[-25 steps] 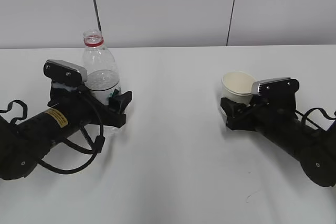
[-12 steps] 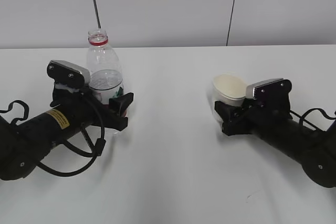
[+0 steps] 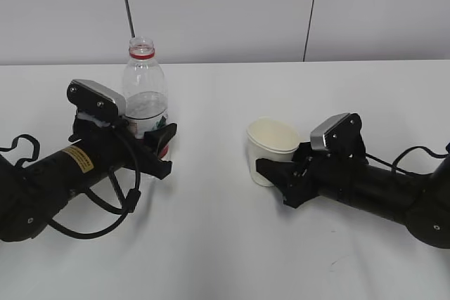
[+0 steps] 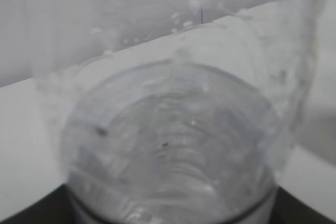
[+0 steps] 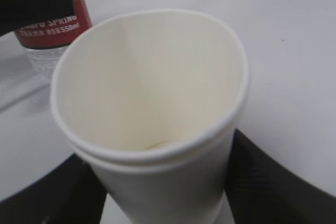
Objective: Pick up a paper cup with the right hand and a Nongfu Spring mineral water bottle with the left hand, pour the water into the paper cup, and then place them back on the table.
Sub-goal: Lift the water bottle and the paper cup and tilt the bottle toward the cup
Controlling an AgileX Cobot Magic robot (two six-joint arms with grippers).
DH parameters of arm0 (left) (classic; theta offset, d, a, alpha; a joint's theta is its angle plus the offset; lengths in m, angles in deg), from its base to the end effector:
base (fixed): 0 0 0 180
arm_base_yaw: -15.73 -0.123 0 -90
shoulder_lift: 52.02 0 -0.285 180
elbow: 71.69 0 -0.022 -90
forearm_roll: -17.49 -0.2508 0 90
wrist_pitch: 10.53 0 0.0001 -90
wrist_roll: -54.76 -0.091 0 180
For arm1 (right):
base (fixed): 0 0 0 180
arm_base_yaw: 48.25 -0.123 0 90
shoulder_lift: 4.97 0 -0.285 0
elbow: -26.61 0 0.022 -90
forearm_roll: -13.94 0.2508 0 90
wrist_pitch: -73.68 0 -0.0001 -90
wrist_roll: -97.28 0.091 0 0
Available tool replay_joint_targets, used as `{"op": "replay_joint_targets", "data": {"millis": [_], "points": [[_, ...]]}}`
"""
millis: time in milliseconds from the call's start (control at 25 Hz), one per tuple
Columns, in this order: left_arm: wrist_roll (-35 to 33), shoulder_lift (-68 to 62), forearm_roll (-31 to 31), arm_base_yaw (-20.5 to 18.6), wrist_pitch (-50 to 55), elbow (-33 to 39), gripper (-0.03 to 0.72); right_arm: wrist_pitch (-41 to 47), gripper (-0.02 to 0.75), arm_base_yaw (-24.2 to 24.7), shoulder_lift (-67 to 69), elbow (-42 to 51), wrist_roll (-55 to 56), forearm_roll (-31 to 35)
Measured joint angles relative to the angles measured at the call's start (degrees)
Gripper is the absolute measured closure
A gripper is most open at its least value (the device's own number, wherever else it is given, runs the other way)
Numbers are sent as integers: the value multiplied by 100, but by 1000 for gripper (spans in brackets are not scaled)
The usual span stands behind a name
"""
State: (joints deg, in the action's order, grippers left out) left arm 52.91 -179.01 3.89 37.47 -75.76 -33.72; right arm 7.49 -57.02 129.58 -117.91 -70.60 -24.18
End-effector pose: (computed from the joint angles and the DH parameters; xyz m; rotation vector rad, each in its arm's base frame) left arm 0.3135 -0.1459 0.0981 0.5977 1.6571 -0.3676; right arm 0.3241 0.1020 0.0580 -0.6313 1.7837 0.6095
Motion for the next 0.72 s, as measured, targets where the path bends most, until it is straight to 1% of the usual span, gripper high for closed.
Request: {"op": "replay_joint_targets", "data": {"millis": [80,160,360,520,720], "points": [[-47,0,0,0,0,0,321,0,272,-35,0,-89,133,-235],[-229,0,-18,0,-5,0,322,7,273,-97,0,-209,281,-414],[-946,19,-171,0,-4,0,323,7,274,-251,0,-460,602,-860],[-1378,74,-190,0,97,0,326,7,275,-262,0,-549,822,-1202],[-2144,183,-152,0,184,0,326,7,275,-262,0,-549,1015,-1543]]}}
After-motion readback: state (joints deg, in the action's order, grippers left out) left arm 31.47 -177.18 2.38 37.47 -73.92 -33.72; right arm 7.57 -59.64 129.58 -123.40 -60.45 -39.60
